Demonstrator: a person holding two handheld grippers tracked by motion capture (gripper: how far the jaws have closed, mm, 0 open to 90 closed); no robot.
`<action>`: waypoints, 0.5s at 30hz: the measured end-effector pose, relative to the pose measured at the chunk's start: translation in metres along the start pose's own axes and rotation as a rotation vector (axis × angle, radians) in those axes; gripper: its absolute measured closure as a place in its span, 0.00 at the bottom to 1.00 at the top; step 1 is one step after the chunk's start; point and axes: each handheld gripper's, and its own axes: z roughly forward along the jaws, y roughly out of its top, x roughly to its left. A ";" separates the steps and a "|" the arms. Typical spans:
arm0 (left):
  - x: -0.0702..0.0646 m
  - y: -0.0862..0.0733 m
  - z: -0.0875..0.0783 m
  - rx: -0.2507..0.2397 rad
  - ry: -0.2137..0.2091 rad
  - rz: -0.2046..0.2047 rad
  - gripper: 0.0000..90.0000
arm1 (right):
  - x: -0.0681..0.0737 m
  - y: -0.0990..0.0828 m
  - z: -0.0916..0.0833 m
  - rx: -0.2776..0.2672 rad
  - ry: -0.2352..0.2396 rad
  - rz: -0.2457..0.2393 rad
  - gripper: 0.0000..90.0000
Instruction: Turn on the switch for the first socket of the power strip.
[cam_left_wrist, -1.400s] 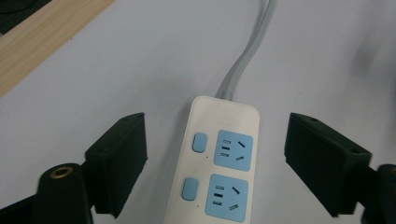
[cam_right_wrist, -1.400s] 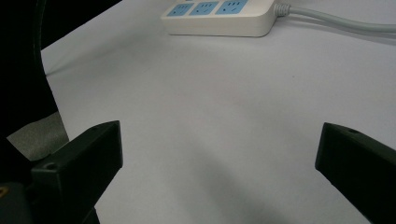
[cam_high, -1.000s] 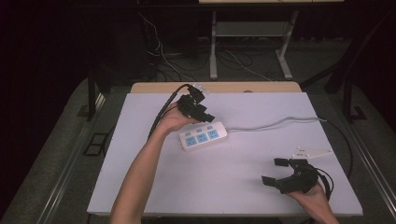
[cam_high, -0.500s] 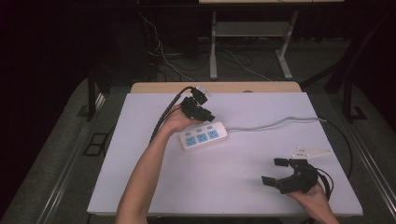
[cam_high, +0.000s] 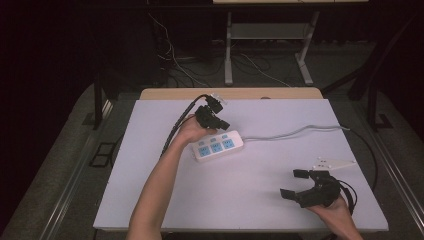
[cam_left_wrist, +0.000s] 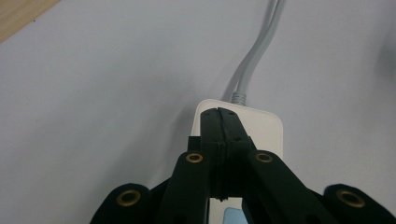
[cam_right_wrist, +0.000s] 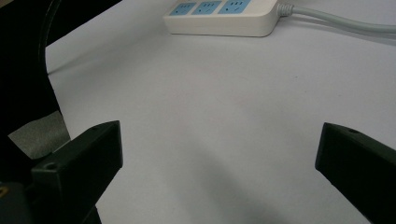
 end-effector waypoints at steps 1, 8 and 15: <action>0.000 0.000 0.001 0.001 -0.003 0.001 0.99 | 0.000 0.000 0.000 0.001 0.000 -0.001 0.00; 0.000 -0.002 0.009 0.034 -0.007 0.008 0.99 | 0.000 0.000 0.000 0.001 0.000 -0.003 0.00; -0.002 -0.004 0.017 0.068 -0.001 0.029 0.99 | 0.000 0.000 0.000 0.002 0.000 -0.004 0.00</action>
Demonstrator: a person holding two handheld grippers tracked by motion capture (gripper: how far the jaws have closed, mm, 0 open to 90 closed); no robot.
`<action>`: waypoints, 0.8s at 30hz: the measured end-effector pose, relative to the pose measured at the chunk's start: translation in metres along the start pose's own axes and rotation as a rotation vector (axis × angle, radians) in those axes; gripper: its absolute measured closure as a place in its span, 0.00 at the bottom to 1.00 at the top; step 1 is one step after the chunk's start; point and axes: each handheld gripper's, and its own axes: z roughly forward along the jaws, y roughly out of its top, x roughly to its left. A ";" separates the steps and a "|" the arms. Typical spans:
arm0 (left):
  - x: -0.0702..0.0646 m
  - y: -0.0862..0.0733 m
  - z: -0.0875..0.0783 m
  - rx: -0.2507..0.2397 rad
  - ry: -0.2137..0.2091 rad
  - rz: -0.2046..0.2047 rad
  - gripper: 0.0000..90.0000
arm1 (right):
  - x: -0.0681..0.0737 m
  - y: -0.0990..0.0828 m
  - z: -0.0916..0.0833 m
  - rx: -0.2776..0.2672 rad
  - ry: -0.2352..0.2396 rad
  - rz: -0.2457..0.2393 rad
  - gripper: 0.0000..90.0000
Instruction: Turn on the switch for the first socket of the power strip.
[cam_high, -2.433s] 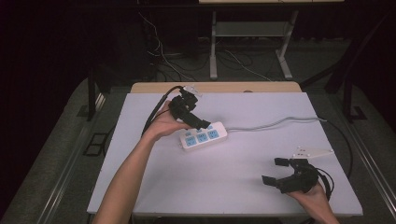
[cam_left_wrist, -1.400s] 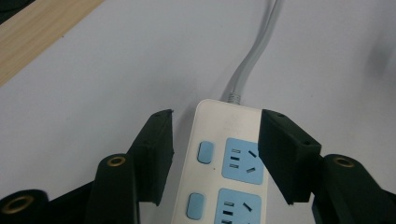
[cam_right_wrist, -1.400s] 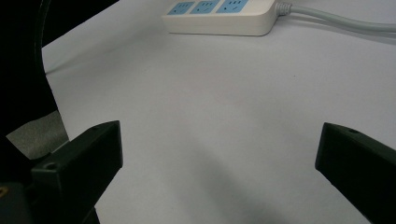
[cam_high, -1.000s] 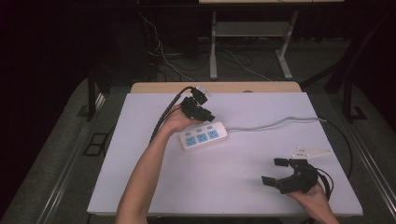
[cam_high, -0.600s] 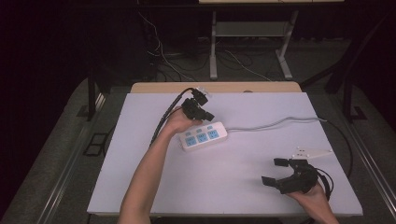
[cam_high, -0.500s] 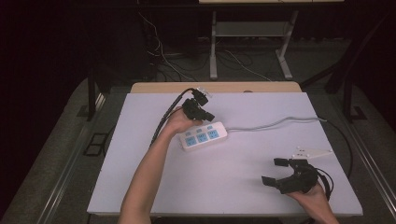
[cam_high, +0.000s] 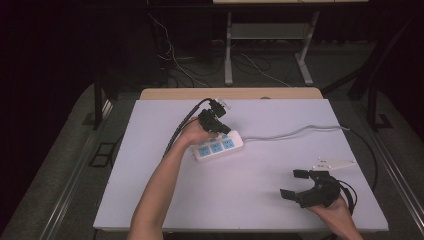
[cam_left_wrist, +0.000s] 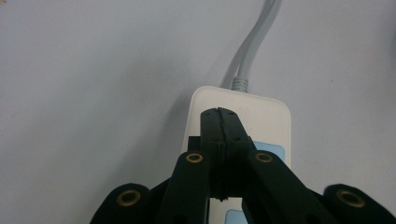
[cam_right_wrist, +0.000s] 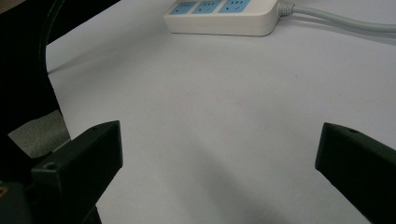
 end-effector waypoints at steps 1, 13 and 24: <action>0.000 0.000 0.001 0.004 0.000 0.004 0.99 | 0.000 0.000 0.000 0.000 0.000 0.000 0.00; 0.001 -0.005 0.004 0.026 0.008 0.010 0.99 | 0.000 0.000 0.000 -0.001 0.006 -0.002 0.00; 0.002 -0.009 0.006 -0.002 -0.008 0.003 0.99 | 0.002 0.000 0.001 0.000 0.010 -0.005 0.00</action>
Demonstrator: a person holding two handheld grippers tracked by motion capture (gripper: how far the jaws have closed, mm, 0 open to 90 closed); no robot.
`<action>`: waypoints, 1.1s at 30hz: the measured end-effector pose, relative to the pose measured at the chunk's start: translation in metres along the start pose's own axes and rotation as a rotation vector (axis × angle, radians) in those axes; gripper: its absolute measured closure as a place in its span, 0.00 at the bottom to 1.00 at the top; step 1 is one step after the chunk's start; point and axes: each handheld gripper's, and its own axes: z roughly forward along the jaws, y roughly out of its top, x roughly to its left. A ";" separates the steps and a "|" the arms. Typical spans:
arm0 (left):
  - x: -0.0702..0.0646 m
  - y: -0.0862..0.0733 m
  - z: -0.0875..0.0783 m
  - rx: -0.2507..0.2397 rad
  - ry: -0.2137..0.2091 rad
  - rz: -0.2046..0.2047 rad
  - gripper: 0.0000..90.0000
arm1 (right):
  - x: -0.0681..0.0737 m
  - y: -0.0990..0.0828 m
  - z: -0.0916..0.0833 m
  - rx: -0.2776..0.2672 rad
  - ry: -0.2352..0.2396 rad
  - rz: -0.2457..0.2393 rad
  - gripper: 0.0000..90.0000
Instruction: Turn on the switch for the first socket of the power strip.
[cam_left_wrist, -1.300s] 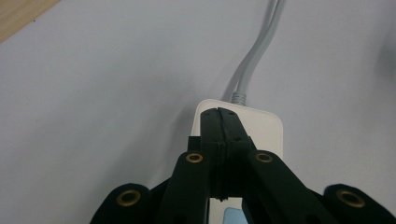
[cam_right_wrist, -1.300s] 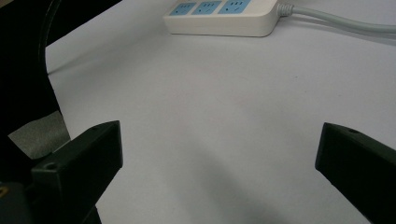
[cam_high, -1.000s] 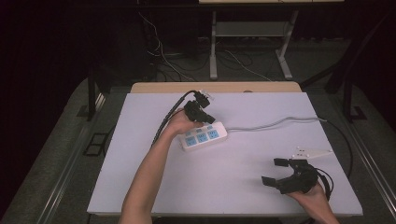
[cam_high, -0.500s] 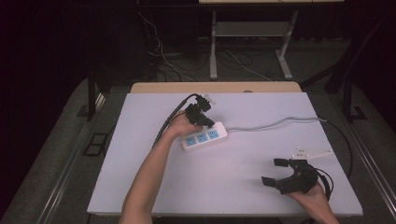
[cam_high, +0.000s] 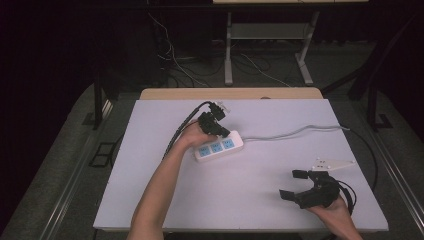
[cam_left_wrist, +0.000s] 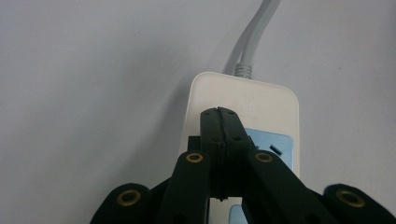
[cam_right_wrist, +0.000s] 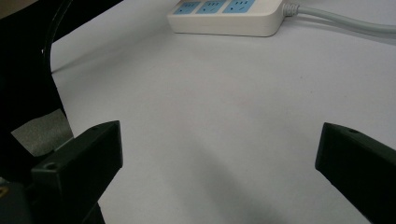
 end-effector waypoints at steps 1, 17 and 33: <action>0.000 0.000 0.000 -0.001 0.000 0.002 0.99 | 0.000 0.000 0.000 -0.001 -0.001 -0.001 0.00; 0.005 -0.017 -0.005 -0.050 -0.025 -0.047 1.00 | -0.001 0.000 -0.001 -0.007 -0.006 -0.002 0.00; 0.000 -0.004 0.000 0.016 0.058 -0.065 1.00 | 0.000 0.002 0.002 0.008 -0.005 -0.011 0.00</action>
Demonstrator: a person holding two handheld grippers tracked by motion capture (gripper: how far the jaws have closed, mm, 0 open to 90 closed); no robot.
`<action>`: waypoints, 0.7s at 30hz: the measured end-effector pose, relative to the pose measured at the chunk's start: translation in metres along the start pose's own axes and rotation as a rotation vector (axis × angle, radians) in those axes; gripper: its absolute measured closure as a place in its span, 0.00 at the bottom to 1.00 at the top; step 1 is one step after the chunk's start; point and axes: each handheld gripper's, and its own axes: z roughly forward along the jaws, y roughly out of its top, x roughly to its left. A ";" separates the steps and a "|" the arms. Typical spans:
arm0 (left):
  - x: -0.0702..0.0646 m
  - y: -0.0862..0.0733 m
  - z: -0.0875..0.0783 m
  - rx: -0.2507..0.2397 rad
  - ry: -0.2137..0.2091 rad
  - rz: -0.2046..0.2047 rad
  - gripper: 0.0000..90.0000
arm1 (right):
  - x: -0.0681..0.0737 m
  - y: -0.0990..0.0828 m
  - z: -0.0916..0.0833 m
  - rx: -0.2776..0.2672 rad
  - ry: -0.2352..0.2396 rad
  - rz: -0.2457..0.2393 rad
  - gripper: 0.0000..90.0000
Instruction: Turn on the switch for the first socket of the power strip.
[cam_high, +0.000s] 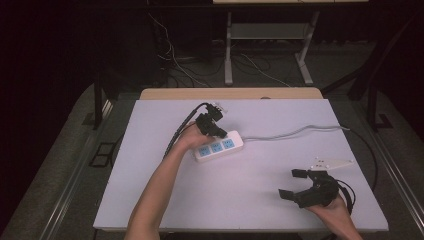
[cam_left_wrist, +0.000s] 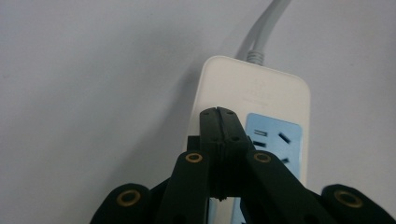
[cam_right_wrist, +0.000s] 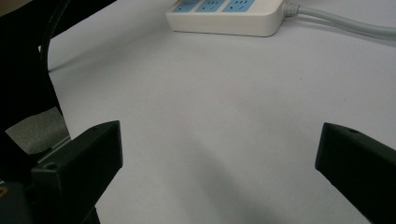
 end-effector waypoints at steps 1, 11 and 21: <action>-0.002 0.001 0.002 -0.010 0.010 0.005 1.00 | 0.000 0.000 0.000 0.000 0.000 -0.002 0.00; -0.007 0.006 0.006 -0.011 0.010 -0.003 1.00 | -0.002 0.000 -0.003 -0.009 -0.001 0.006 0.00; -0.006 0.000 0.000 -0.091 -0.015 -0.040 0.99 | -0.003 -0.001 -0.004 -0.019 -0.009 0.010 0.00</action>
